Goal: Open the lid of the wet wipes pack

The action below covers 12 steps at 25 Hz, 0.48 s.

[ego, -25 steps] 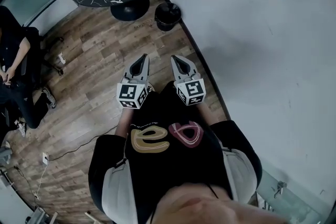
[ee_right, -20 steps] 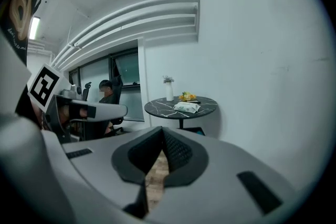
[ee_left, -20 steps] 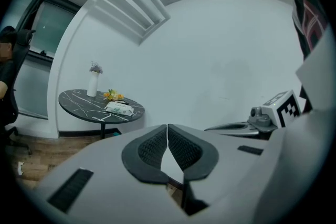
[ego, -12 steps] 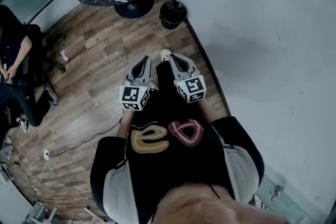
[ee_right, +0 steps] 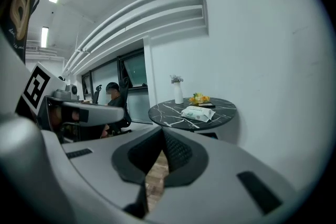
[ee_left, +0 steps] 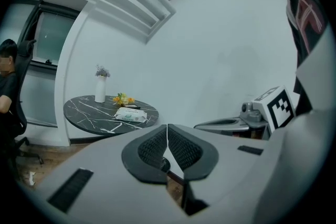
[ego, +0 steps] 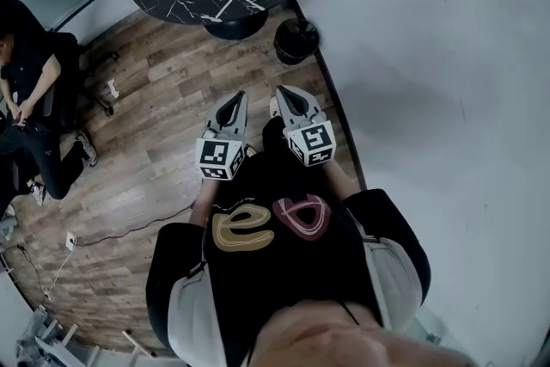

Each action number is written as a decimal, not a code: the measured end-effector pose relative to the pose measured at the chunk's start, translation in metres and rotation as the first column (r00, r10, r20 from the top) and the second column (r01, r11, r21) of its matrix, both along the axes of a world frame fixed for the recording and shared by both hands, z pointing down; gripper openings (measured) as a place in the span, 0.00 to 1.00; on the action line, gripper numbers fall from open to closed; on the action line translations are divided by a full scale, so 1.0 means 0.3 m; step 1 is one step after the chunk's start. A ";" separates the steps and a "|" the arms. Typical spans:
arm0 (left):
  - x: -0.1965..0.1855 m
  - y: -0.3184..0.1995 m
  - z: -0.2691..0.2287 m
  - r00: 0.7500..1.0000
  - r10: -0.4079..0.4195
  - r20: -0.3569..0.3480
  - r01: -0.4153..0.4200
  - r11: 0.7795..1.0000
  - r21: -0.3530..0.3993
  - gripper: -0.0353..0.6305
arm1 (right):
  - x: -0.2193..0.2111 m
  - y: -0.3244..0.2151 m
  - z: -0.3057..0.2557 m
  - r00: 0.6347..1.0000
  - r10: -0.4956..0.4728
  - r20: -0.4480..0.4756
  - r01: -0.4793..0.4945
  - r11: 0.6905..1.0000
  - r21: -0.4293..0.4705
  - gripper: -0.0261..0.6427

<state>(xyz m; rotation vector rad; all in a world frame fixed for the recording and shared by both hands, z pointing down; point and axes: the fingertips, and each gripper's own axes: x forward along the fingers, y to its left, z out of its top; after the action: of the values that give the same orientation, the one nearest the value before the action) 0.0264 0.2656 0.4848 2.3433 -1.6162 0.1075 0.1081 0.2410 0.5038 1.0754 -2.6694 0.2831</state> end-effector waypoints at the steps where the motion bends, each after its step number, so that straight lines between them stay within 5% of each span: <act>1: 0.001 -0.031 0.000 1.000 -0.002 0.002 0.002 1.000 -0.002 0.08 | -0.001 -0.034 0.000 1.000 -0.004 0.002 0.004 1.000 0.000 0.06; 12: 0.013 -0.335 -0.018 0.997 -0.066 0.025 0.067 0.998 -0.020 0.08 | -0.008 -0.373 -0.020 0.997 -0.073 0.032 0.073 0.997 -0.008 0.06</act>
<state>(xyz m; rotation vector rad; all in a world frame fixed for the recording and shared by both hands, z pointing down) 0.0304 0.1651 0.4794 2.2789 -1.6948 0.1383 0.1058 0.1290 0.4979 0.9758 -2.7257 0.3003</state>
